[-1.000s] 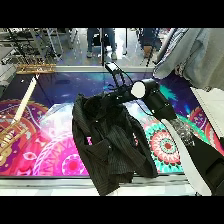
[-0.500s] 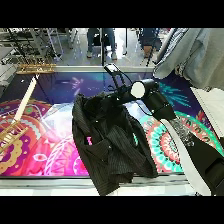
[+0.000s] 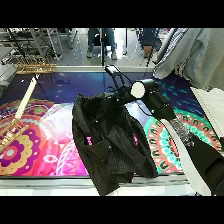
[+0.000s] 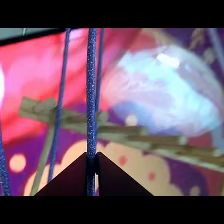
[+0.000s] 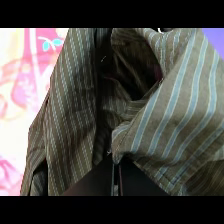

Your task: Fold the clothes and pants, and hang the long-sleeved shirts on hangers.

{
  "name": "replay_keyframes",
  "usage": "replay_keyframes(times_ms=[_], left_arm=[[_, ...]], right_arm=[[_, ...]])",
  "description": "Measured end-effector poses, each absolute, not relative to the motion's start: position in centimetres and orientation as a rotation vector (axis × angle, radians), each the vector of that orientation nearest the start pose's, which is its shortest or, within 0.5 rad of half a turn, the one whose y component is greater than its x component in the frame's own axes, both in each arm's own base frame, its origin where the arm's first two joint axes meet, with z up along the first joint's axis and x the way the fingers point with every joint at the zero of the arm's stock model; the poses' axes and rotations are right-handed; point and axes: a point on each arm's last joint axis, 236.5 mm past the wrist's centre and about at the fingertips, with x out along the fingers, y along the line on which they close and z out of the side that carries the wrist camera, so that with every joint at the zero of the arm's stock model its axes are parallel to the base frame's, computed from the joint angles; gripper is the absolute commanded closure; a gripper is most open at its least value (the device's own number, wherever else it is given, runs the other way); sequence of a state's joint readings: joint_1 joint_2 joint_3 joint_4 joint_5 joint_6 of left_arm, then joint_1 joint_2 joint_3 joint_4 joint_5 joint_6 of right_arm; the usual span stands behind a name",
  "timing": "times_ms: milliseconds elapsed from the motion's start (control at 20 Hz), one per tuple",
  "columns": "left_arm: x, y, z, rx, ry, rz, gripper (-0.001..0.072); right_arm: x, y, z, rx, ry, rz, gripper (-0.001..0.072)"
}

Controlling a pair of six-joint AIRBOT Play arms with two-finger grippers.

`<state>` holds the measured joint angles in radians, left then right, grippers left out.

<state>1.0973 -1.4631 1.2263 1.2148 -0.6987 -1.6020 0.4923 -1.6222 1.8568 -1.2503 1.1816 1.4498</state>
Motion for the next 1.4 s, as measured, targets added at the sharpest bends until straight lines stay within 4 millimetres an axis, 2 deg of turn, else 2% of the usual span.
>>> replay_keyframes(times_ms=[50,100,150,250,300,350,400,500,550,600,700,800,850,950,1100,1400], left_arm=[[28.0,42.1,2.9,-0.835,0.570,0.915,0.0681],[28.9,42.1,5.7,-0.814,0.505,0.886,0.0681],[29.9,41.9,8.9,-0.783,0.439,0.845,0.0681],[32.8,39.8,16.9,-0.689,0.285,0.702,0.0681],[34.6,37.5,21.1,-0.621,0.216,0.587,0.0681],[36.4,34.4,24.5,-0.561,0.166,0.453,0.0682],[38.3,30.2,27.5,-0.504,0.125,0.287,0.0682],[40.6,21.1,31.2,-0.420,0.086,-0.050,0.0682],[41.0,16.5,31.8,-0.378,0.097,-0.217,0.0682],[41.1,12.4,31.5,-0.341,0.128,-0.362,0.0682],[40.2,5.3,29.5,-0.286,0.222,-0.643,0.0682],[38.9,0.5,26.5,-0.262,0.334,-0.860,0.0681],[38.5,-1.2,25.0,-0.265,0.391,-0.943,0.0681],[38.0,-3.6,22.5,-0.281,0.478,-1.062,0.0681],[38.4,-6.1,19.9,-0.310,0.554,-1.158,0.0681],[39.4,-9.4,17.4,-0.330,0.611,-1.227,0.0681]], right_arm=[[43.6,31.2,13.0,-0.090,0.951,0.727,0.0676],[43.5,31.2,13.0,-0.089,0.957,0.727,0.0677],[43.5,31.2,13.0,-0.088,0.959,0.726,0.0677],[43.4,31.1,13.0,-0.093,0.962,0.725,0.0677],[43.5,30.9,13.1,-0.098,0.956,0.720,0.0678],[43.7,30.7,13.3,-0.108,0.944,0.709,0.0678],[44.1,30.3,13.6,-0.121,0.927,0.691,0.0678],[45.4,29.0,14.3,-0.143,0.886,0.631,0.0678],[46.0,28.2,14.6,-0.149,0.866,0.599,0.0678],[46.7,27.5,14.9,-0.150,0.849,0.571,0.0678],[48.0,25.9,15.4,-0.155,0.817,0.515,0.0678],[49.1,24.3,15.9,-0.157,0.793,0.465,0.0678],[49.5,23.6,16.1,-0.158,0.784,0.445,0.0678],[49.9,22.7,16.6,-0.167,0.769,0.421,0.0678],[49.5,22.5,17.4,-0.210,0.749,0.431,0.0678],[47.1,24.1,19.2,-0.280,0.727,0.492,0.0678]])
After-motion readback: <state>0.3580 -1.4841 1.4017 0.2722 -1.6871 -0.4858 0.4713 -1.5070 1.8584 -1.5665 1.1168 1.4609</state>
